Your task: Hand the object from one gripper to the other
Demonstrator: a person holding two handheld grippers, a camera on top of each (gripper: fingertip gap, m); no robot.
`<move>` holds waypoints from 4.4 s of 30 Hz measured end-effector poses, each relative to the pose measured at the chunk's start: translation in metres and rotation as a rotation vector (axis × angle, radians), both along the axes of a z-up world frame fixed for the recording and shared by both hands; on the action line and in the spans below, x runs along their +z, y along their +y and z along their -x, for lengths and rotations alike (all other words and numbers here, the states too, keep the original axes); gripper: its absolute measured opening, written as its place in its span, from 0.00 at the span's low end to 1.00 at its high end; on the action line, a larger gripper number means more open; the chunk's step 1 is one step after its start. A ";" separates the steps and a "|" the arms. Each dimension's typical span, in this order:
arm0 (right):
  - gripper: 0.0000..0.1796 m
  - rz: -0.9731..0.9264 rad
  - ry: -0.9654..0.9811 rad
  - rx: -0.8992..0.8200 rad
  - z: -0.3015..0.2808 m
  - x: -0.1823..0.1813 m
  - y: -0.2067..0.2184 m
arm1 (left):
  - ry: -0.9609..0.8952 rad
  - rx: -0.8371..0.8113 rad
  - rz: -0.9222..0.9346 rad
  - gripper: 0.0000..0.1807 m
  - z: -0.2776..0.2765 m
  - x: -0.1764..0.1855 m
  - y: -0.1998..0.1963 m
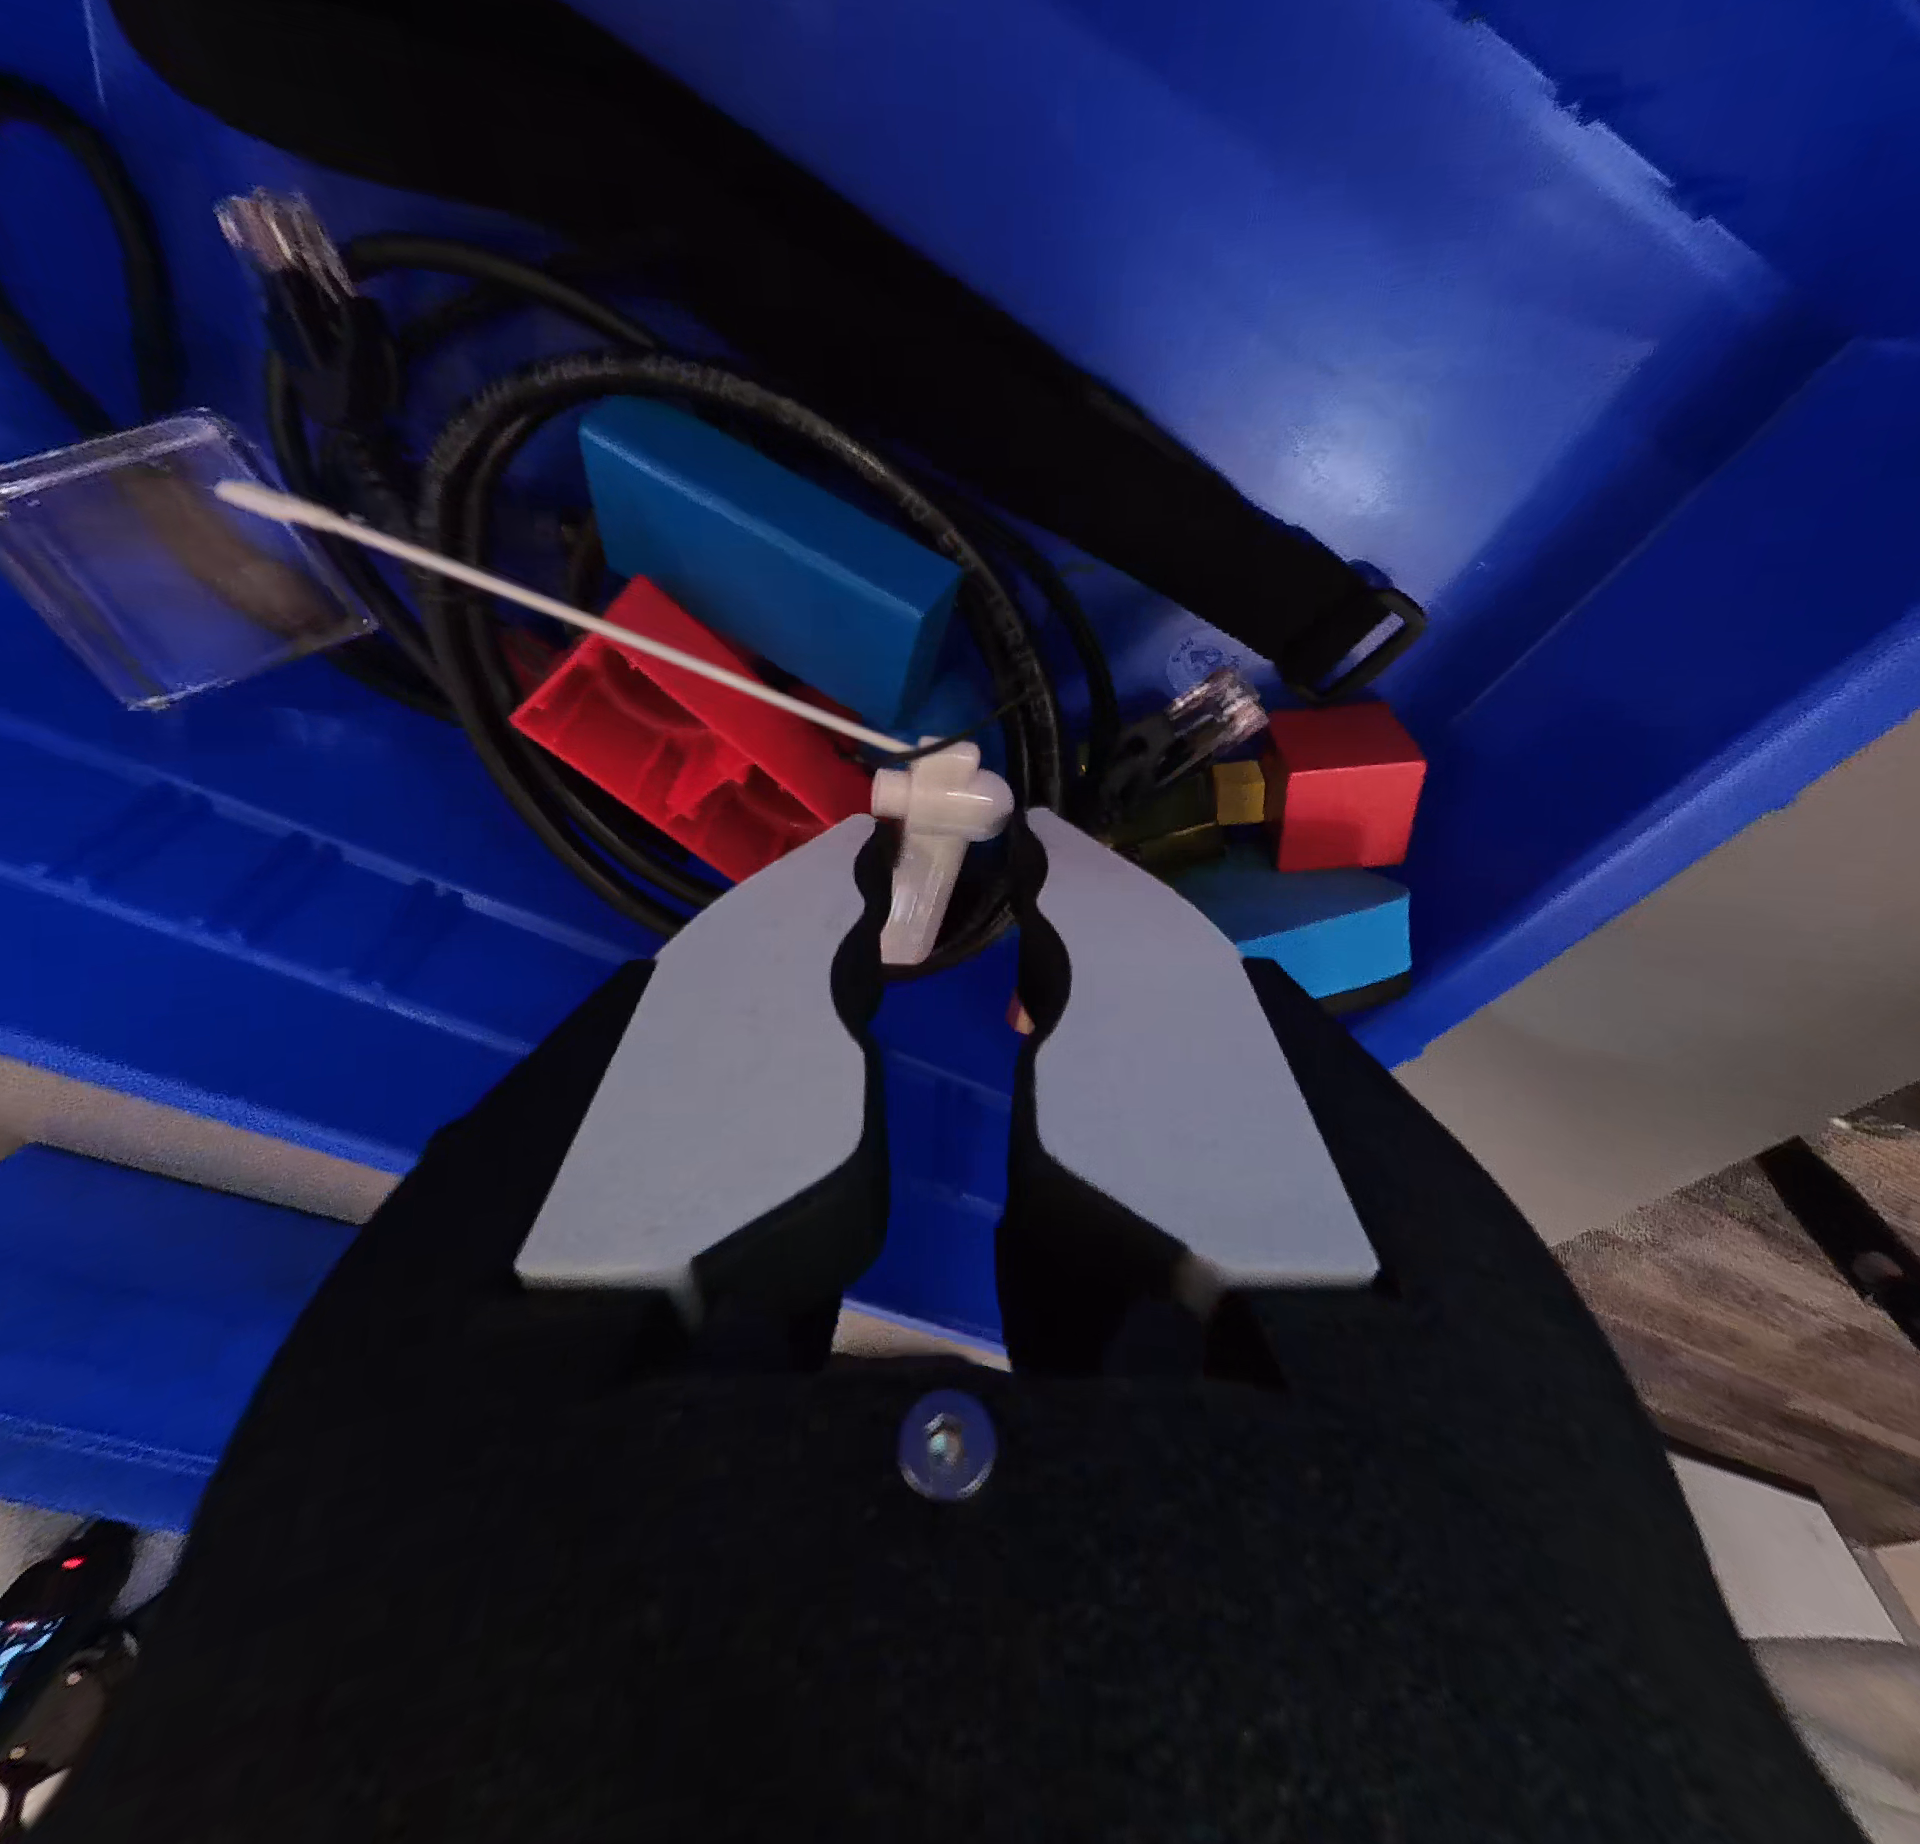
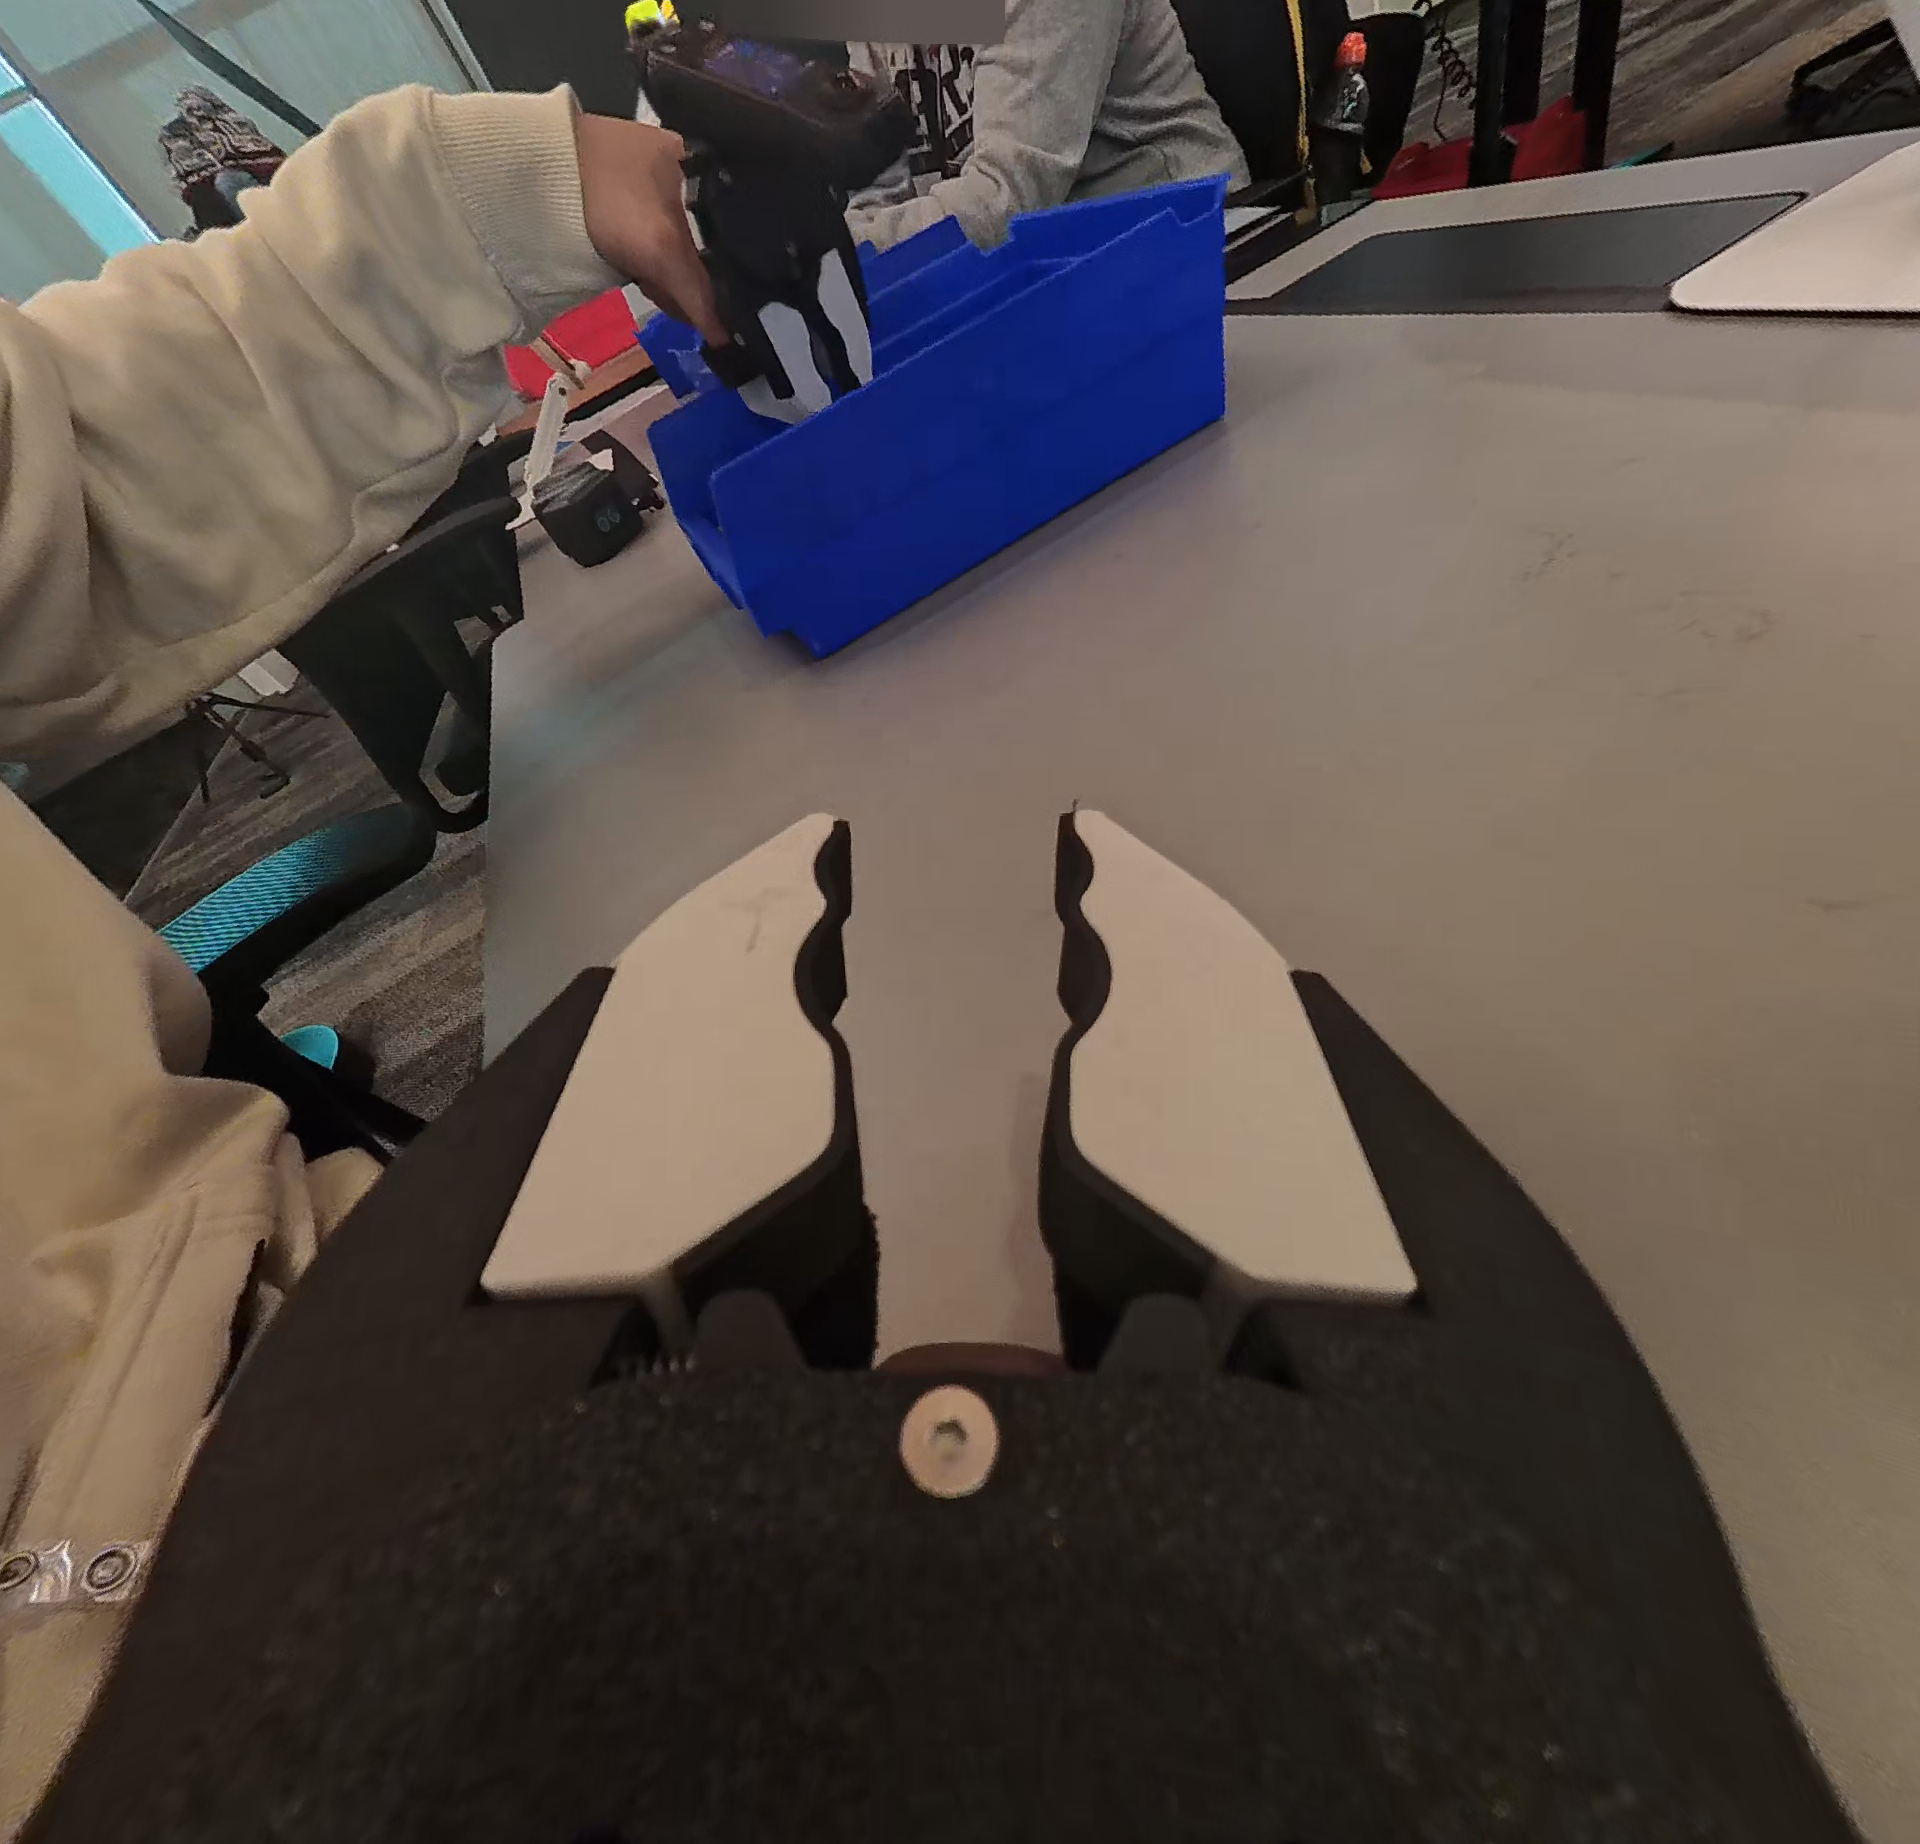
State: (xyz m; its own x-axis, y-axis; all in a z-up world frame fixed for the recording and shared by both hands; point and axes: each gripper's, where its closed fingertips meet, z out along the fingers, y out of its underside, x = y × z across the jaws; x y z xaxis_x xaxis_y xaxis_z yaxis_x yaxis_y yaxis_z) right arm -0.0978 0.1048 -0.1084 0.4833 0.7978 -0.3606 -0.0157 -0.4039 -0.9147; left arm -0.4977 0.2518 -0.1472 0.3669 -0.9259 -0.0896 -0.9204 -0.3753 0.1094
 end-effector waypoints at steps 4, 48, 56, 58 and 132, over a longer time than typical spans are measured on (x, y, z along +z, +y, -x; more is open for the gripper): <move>0.21 0.001 0.015 0.030 0.005 0.004 -0.005 | -0.122 0.003 0.078 0.11 -0.012 0.022 -0.027; 0.07 -0.350 -0.217 -0.107 0.093 0.090 0.036 | -1.649 0.322 -0.487 0.07 -0.319 0.153 -0.111; 0.07 -0.188 -0.200 0.029 0.061 0.061 0.040 | -1.481 0.145 -0.571 0.16 -0.296 0.129 -0.118; 0.07 -0.062 -0.205 0.189 0.050 0.050 0.031 | -1.440 0.055 -0.486 0.16 -0.294 0.116 -0.126; 0.08 -0.534 -0.168 -0.111 0.012 0.061 0.060 | -1.553 0.126 0.195 0.25 -0.318 0.064 -0.154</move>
